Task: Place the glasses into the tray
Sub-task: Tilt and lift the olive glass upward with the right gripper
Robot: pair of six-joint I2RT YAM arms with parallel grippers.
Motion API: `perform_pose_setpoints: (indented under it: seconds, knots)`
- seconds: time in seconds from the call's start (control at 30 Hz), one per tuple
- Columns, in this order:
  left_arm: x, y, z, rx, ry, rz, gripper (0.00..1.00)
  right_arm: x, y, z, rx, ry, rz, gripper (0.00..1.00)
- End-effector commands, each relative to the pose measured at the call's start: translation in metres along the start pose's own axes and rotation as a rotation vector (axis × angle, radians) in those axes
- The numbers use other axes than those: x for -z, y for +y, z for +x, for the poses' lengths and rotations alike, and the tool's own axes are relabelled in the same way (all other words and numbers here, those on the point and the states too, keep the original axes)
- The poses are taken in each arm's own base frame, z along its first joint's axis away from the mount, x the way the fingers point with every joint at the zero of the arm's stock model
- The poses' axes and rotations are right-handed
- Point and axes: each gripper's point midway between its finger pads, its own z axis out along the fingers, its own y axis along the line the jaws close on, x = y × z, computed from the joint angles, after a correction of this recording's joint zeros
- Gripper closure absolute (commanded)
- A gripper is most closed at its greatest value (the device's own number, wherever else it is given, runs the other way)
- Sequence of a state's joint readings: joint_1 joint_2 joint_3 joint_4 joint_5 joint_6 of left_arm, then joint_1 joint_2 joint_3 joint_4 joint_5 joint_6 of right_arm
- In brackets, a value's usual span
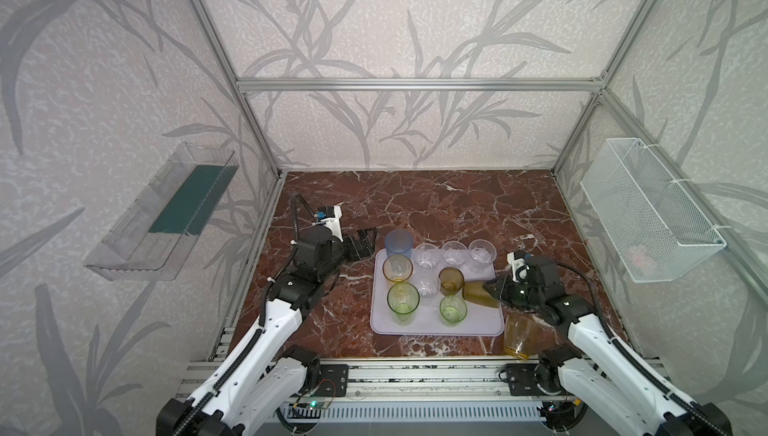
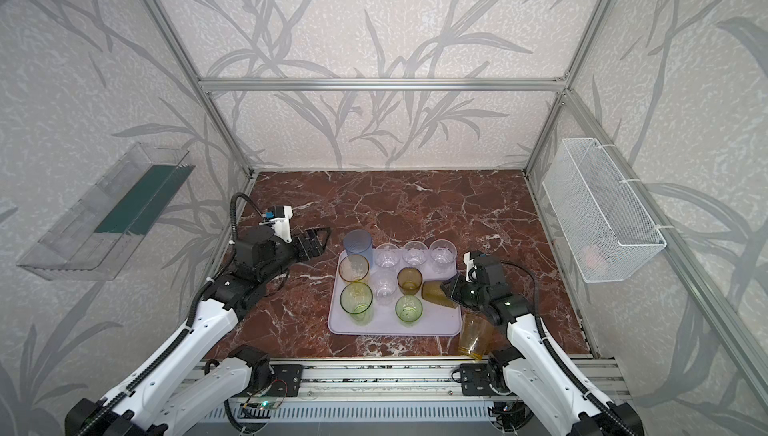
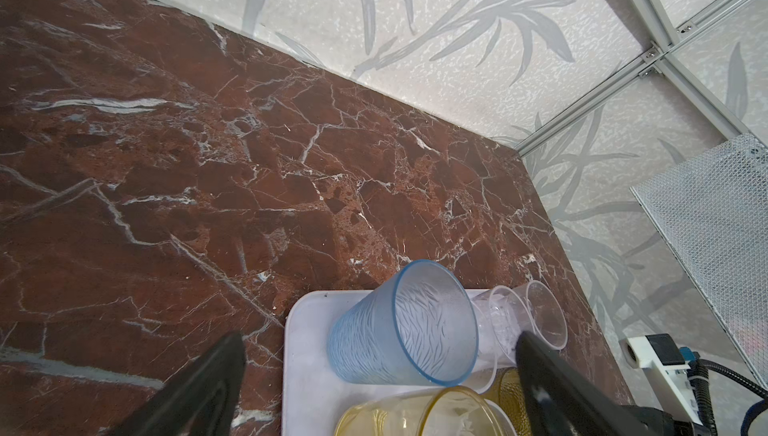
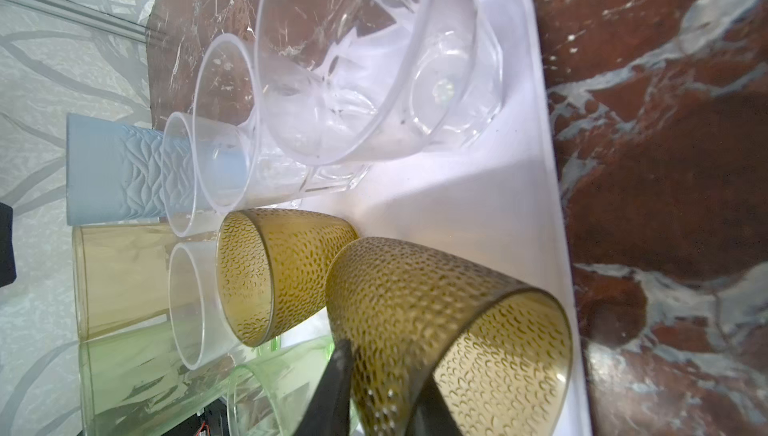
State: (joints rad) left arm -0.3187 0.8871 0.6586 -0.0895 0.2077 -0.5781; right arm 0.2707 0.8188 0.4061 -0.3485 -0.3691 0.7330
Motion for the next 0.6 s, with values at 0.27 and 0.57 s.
perform_pose_setpoints:
  seconds: [0.27,0.57]
  knots:
    - [0.002,0.0,-0.002,0.0,-0.017,0.002,0.01,0.026,-0.02,-0.005,0.106,0.025,0.232,0.84]
    - [0.003,0.001,-0.002,-0.001,-0.02,-0.001,0.01,0.024,-0.005,-0.009,0.223,0.05,0.311,0.84]
